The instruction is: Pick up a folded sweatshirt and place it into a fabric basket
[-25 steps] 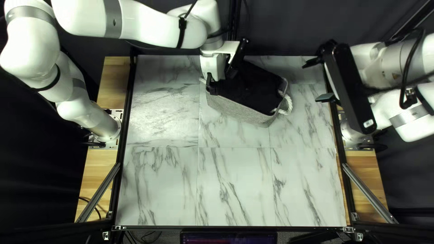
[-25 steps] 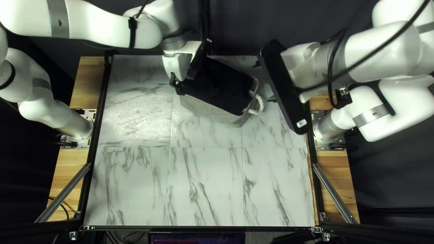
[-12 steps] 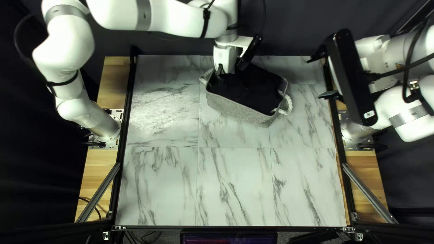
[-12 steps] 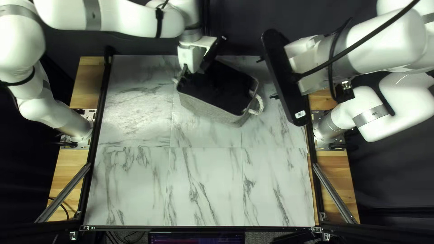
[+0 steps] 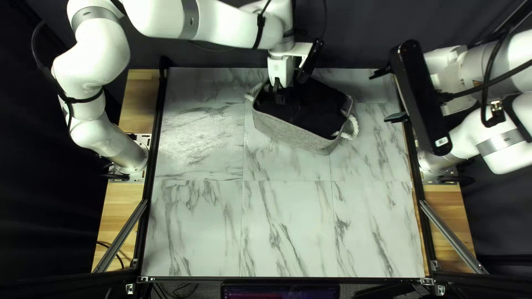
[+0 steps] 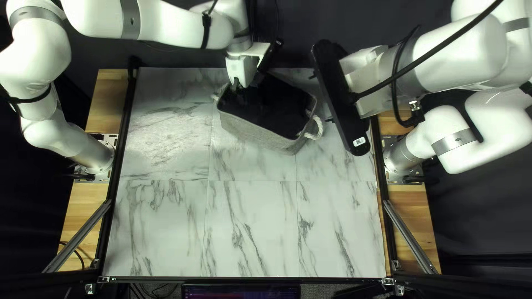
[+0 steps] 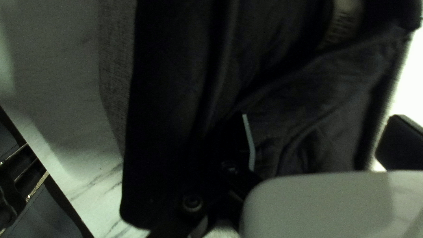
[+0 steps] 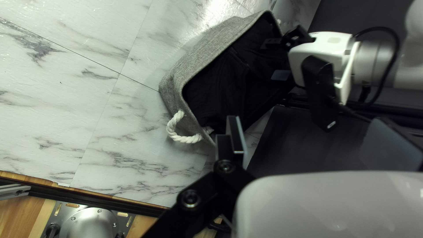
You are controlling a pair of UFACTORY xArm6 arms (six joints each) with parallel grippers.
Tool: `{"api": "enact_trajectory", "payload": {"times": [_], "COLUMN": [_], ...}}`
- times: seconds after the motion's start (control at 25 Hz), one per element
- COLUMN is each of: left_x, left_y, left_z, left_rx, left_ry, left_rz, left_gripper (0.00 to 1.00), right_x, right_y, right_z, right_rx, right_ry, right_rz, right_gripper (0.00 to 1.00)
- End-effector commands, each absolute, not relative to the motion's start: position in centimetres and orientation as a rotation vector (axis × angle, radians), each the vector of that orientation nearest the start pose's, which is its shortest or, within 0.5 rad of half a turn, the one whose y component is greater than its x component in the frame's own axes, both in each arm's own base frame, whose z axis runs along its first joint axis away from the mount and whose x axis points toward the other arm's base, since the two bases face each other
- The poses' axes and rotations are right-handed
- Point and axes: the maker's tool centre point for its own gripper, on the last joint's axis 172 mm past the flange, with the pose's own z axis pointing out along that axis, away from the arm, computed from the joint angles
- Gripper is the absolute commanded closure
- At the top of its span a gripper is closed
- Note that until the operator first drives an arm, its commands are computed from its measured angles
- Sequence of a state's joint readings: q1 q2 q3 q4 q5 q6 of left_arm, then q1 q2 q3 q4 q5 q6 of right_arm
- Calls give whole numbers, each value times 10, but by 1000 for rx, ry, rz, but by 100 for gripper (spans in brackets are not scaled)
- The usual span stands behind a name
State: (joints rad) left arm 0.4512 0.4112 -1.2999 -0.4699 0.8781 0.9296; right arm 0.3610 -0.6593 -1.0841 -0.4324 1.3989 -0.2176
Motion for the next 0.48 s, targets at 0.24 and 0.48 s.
{"api": "enact_trajectory", "payload": {"times": [0.24,0.48], "left_x": [525,525], "left_y": [142,137], "left_z": [142,184], "left_rx": [-3354,-3336], "left_ry": [330,412], "left_rz": [-411,-456], "left_gripper": [0,0], "right_x": [363,351], "right_y": [25,21], "right_z": [450,460], "right_rx": [-3351,-3374], "right_ry": [-1007,-986], "right_rz": [-641,-687], "right_gripper": [0,0]}}
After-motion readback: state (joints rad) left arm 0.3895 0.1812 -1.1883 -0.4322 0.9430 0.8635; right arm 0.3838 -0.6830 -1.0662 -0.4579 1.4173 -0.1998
